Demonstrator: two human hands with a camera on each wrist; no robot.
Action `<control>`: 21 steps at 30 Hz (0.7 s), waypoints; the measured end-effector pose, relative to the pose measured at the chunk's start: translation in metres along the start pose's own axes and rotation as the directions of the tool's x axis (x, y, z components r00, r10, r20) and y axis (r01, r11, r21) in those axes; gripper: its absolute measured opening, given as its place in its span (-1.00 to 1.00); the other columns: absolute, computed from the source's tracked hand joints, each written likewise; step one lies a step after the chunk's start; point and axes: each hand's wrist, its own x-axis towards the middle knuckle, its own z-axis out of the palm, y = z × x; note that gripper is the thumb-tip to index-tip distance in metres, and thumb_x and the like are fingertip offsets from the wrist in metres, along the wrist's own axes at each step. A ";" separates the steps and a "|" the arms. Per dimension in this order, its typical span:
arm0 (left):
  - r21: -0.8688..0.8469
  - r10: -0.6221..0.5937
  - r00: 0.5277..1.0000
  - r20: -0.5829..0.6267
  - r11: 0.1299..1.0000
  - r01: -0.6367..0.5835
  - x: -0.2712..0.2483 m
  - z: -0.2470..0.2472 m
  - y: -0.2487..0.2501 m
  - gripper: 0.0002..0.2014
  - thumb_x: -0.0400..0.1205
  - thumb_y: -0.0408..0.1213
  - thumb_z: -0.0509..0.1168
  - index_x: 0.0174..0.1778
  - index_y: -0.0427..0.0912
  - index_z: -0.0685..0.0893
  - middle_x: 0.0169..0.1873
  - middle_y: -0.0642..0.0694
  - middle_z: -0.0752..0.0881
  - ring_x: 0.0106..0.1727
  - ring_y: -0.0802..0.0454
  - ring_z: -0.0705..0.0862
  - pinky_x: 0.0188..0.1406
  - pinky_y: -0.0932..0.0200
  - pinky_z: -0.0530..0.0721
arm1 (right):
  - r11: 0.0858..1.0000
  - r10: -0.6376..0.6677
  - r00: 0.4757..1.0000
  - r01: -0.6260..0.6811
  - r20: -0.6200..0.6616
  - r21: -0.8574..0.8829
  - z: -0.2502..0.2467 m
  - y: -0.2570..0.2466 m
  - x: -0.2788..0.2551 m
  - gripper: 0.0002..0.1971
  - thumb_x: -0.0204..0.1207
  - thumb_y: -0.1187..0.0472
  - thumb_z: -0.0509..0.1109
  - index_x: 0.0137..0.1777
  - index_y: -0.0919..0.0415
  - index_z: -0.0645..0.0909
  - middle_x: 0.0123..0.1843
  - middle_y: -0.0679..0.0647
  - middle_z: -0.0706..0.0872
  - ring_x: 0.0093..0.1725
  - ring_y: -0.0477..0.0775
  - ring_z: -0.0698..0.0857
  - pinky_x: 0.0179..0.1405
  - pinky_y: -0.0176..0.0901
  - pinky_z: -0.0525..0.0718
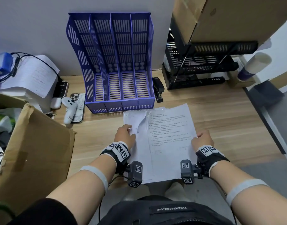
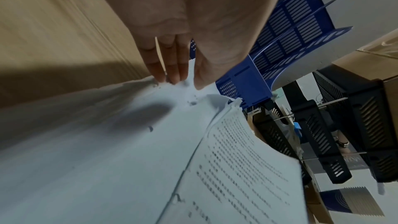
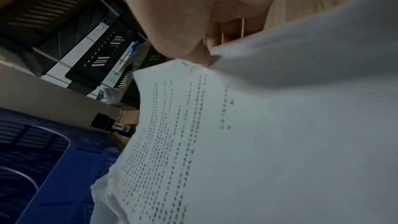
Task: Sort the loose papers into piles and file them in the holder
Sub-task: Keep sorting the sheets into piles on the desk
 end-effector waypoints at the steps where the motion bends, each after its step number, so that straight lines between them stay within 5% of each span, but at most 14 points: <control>1: 0.006 -0.012 1.000 0.027 1.000 0.012 0.000 0.001 0.000 -0.57 0.61 -0.37 0.33 0.44 -0.19 0.57 0.25 -0.16 0.68 0.22 -0.12 0.67 0.25 0.18 0.53 | 1.000 0.025 0.999 -0.025 0.045 0.006 -0.001 0.000 -0.001 -0.79 0.55 0.35 0.26 0.16 0.23 0.49 -0.10 0.17 0.63 -0.24 0.17 0.56 -0.32 -0.14 0.47; 4: 0.041 -0.001 0.997 0.083 0.999 -0.002 0.000 0.006 0.001 -0.73 0.58 -0.35 0.33 0.21 -0.12 0.65 0.09 -0.14 0.67 0.12 -0.14 0.66 0.21 0.10 0.58 | 0.999 0.030 0.954 -0.025 0.299 -0.020 0.003 0.001 -0.006 -0.66 0.54 0.19 0.39 0.29 0.25 0.56 0.08 0.15 0.70 -0.05 0.15 0.61 -0.08 -0.16 0.50; 6: 0.108 0.013 0.993 0.119 0.994 -0.026 -0.001 0.008 0.001 -0.82 0.54 -0.32 0.35 0.04 -0.06 0.68 0.02 -0.16 0.63 0.00 -0.13 0.65 0.08 0.10 0.61 | 0.999 0.018 0.919 0.000 0.394 -0.046 0.005 0.001 -0.011 -0.69 0.54 0.22 0.39 0.23 0.36 0.66 0.09 0.20 0.77 -0.10 0.12 0.61 -0.19 -0.17 0.53; 7: 0.132 0.002 0.991 0.136 0.991 -0.020 -0.001 0.010 -0.001 -0.76 0.54 -0.29 0.36 0.13 -0.06 0.72 0.12 -0.19 0.62 0.05 -0.18 0.68 0.16 0.06 0.66 | 0.999 0.015 0.916 0.004 0.401 -0.046 0.005 0.001 -0.013 -0.72 0.54 0.25 0.38 0.18 0.41 0.69 0.06 0.23 0.79 -0.14 0.13 0.62 -0.23 -0.15 0.55; 11: 0.196 -0.059 0.987 0.149 0.980 0.029 -0.003 0.012 -0.002 -0.58 0.59 -0.24 0.32 0.41 -0.02 0.63 0.40 -0.23 0.41 0.23 -0.26 0.67 0.35 0.00 0.64 | 0.998 0.007 0.967 0.010 0.255 -0.067 -0.002 0.008 -0.011 -0.85 0.58 0.26 0.26 -0.07 0.18 0.67 -0.09 0.20 0.73 -0.18 0.19 0.61 -0.17 -0.12 0.57; 16: 0.171 -0.062 0.995 0.082 0.984 0.047 -0.009 0.016 -0.002 -0.54 0.57 -0.32 0.30 0.43 -0.10 0.58 0.35 -0.25 0.45 0.17 -0.26 0.67 0.29 -0.05 0.67 | 0.994 0.057 0.997 -0.052 0.047 -0.093 -0.027 0.020 0.004 -0.68 0.59 0.36 0.17 0.29 0.24 0.60 0.23 0.27 0.71 -0.06 0.24 0.60 -0.10 -0.17 0.49; 21: 0.105 -0.089 0.993 0.076 0.991 0.081 -0.011 0.023 0.008 -0.50 0.57 -0.33 0.30 0.46 -0.18 0.44 0.24 -0.23 0.60 0.02 -0.12 0.62 -0.04 0.09 0.60 | 0.994 0.057 0.996 -0.051 0.066 -0.092 -0.034 0.023 0.011 -0.65 0.60 0.37 0.15 0.35 0.25 0.52 0.27 0.27 0.68 -0.06 0.22 0.57 -0.08 -0.14 0.50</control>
